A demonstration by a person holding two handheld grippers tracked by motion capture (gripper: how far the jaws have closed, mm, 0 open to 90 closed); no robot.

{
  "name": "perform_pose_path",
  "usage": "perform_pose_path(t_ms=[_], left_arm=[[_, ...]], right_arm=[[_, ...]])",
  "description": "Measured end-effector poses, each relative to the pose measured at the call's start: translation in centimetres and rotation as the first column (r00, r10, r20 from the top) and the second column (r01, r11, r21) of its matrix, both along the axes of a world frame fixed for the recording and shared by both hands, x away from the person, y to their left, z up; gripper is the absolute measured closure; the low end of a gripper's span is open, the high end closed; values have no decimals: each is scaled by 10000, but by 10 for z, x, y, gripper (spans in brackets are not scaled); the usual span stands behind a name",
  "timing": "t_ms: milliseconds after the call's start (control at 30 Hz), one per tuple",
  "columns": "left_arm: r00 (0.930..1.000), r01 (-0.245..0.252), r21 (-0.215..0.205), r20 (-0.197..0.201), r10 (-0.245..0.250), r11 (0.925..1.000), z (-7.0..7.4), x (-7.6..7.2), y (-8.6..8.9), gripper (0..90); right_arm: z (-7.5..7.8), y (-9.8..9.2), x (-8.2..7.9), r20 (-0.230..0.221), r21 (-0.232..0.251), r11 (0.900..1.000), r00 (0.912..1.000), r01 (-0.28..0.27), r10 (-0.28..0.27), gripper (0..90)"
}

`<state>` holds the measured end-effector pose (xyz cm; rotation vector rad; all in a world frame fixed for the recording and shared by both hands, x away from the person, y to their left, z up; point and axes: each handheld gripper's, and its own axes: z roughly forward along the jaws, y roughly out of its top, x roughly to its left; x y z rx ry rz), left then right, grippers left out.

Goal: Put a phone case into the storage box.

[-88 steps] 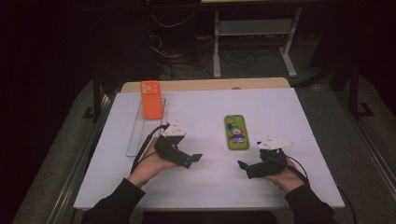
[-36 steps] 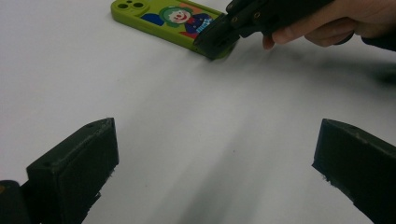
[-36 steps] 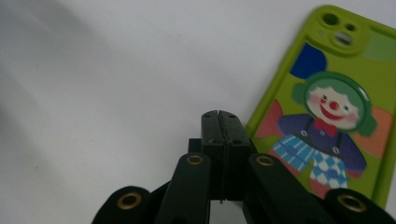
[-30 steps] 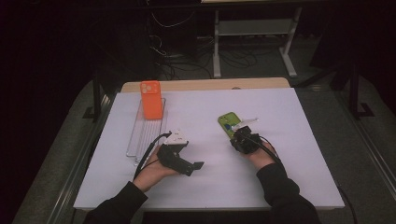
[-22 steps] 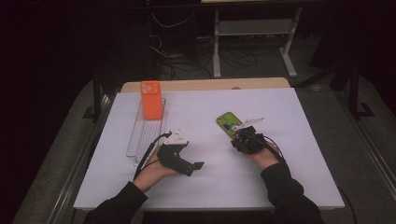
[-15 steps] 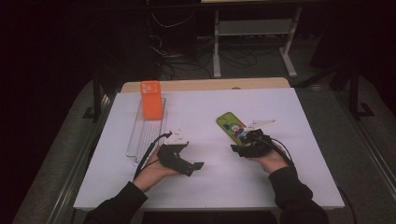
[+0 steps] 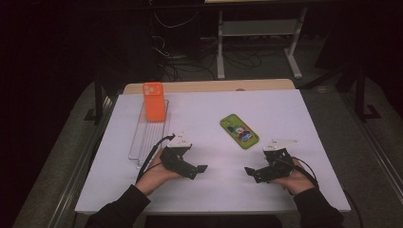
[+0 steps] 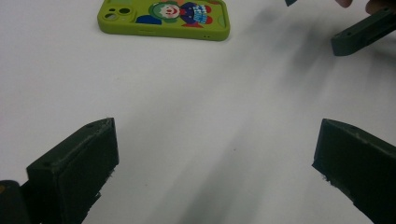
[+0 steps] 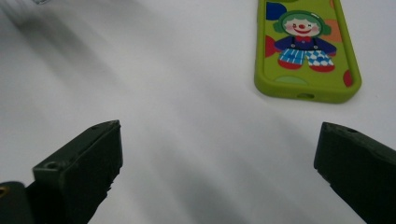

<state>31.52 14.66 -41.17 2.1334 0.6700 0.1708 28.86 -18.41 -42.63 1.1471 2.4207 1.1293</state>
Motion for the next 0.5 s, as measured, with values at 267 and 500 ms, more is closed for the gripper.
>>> perform_pose_path(t_ms=[267,500], left_arm=[[10000,-44,-50,-40,44,10000,0,0,0,0],[10000,-45,-33,-27,45,10000,0,0,0,0]], right_arm=[[-2,-6,-8,133,234,9997,9999,97,-100,0],[0,-10,-9,279,285,9995,9995,142,-150,0]])
